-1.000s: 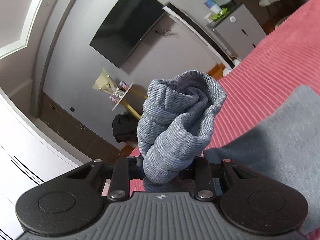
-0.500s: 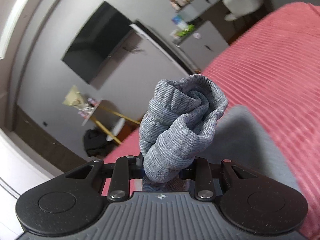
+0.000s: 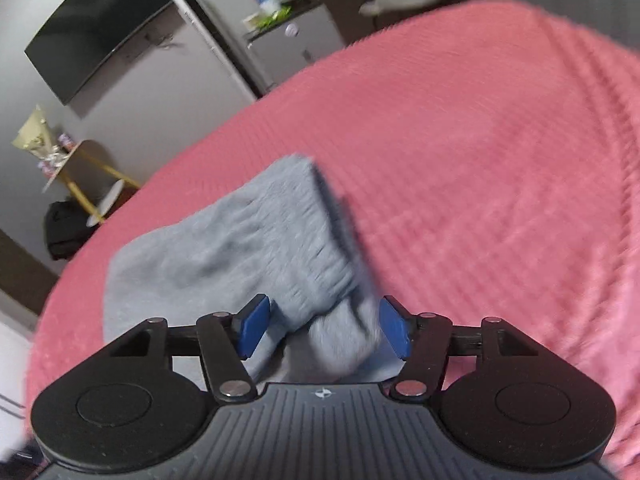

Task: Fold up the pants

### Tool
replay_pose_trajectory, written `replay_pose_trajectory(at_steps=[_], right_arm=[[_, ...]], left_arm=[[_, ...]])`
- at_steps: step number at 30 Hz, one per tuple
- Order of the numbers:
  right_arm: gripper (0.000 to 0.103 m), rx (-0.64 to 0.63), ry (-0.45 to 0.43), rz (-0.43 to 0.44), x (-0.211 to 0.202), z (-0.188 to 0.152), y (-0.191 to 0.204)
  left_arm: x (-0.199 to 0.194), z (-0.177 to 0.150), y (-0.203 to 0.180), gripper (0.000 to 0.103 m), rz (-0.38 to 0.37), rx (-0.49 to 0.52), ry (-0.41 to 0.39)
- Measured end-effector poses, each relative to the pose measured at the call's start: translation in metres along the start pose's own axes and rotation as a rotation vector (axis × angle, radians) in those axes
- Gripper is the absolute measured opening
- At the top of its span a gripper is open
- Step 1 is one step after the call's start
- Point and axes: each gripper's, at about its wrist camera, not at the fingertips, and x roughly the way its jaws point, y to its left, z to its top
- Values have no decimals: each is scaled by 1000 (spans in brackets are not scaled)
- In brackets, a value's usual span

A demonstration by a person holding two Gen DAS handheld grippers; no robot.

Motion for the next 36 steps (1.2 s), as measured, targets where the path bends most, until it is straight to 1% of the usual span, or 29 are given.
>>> replay_pose_trajectory(at_steps=[1,2,4,5,6,7,8,9,10,11,14,16,18,21,23,25,27,29,31,36], right_arm=[[61,-16,-25,-3,-4,3,5],[61,-37,-47,14,-6,7,11],[60,-98,-69,56,-5,12,27],[57,-142,-77,67,-2,13,37],[52,-202,-86,80,3,14,49],[44,-251,-94,93,9,14,58],[40,-293,-95,106,16,15,68],[36,-321,-83,118,26,15,77],[28,-340,-62,129,37,15,86],[25,-358,-30,129,50,16,94],[25,-417,30,115,85,16,115],[25,-429,71,89,111,13,123],[22,-415,81,72,128,15,123],[21,-375,67,88,136,19,122],[23,-374,74,88,128,18,121],[24,-396,93,84,117,9,120],[24,-391,102,103,100,-7,111],[24,-347,107,136,82,-19,96],[25,-289,116,145,65,-26,78],[25,26,121,253,34,-23,27]], left_arm=[[10,0,1,80,20,-18,9],[22,-2,2,80,38,-32,22],[48,-12,5,80,108,-31,57],[59,-18,8,78,145,-27,92],[72,-26,13,78,179,-15,152],[81,-32,16,83,204,8,191],[83,-35,18,84,214,27,194],[83,-35,20,84,205,24,190],[82,-33,23,84,194,3,189],[83,-32,27,85,188,-17,189],[86,-36,29,88,192,-26,197],[87,-38,30,91,196,-27,193],[89,-37,30,91,196,-24,190],[93,-34,27,92,194,-29,189],[95,-34,29,93,192,-40,189],[97,-33,32,93,191,-48,187],[98,-34,31,93,194,-48,183],[99,-34,31,94,198,-45,179],[101,-33,32,95,200,-40,178],[104,-31,35,96,194,-69,184]])
